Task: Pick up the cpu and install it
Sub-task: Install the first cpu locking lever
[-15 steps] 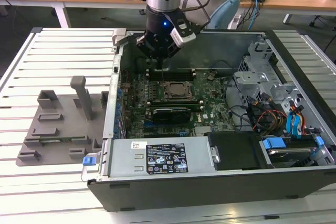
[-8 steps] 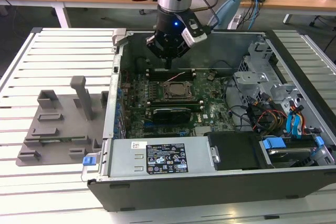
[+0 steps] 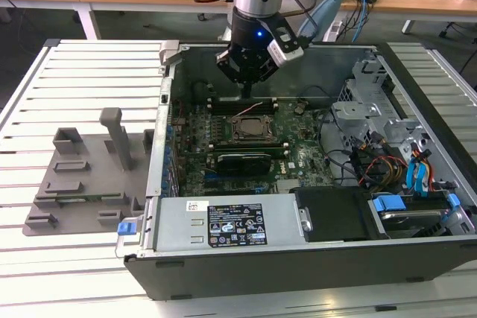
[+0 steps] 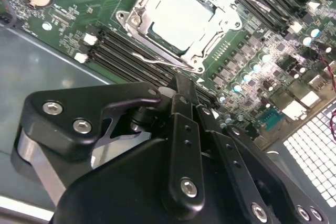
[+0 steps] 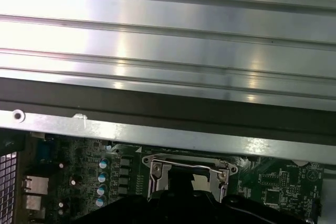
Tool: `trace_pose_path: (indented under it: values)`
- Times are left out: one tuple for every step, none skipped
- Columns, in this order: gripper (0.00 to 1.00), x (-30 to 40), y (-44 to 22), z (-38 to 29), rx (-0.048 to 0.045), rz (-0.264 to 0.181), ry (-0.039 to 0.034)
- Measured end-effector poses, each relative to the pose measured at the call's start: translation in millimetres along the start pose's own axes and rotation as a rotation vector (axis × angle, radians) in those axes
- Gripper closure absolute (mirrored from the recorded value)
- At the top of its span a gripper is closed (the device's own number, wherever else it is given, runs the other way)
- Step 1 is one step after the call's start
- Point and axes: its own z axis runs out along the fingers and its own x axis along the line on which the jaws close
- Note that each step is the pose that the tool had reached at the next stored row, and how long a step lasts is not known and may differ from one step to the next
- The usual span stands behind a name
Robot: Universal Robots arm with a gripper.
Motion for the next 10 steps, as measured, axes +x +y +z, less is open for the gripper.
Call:
trace_pose_path:
  values:
    - [0.89,-2.5,-0.2,-0.1,0.0000,0.000,0.0000]
    - [0.89,-4.3,-0.4,-0.1,0.0001,0.000,-0.0001]
    - [0.89,-6.2,-0.5,0.3,-0.0001,0.000,-0.0001]
    - [0.89,-7.4,-0.7,0.9,0.0002,0.000,0.0001]
    - [0.89,-8.4,-0.7,1.5,0.0001,0.000,0.0000]
    - [0.89,-9.4,-0.8,2.1,0.0001,0.000,-0.0001]
    - [0.89,-12.3,-1.1,3.4,0.0004,0.000,0.0000]
    - [0.89,-14.9,-1.3,4.6,0.0003,0.000,0.0000]
    - [0.89,-16.8,-1.4,6.2,0.0004,0.000,0.0000]
    - [0.89,-18.2,-1.5,8.7,0.0004,0.000,0.0000]
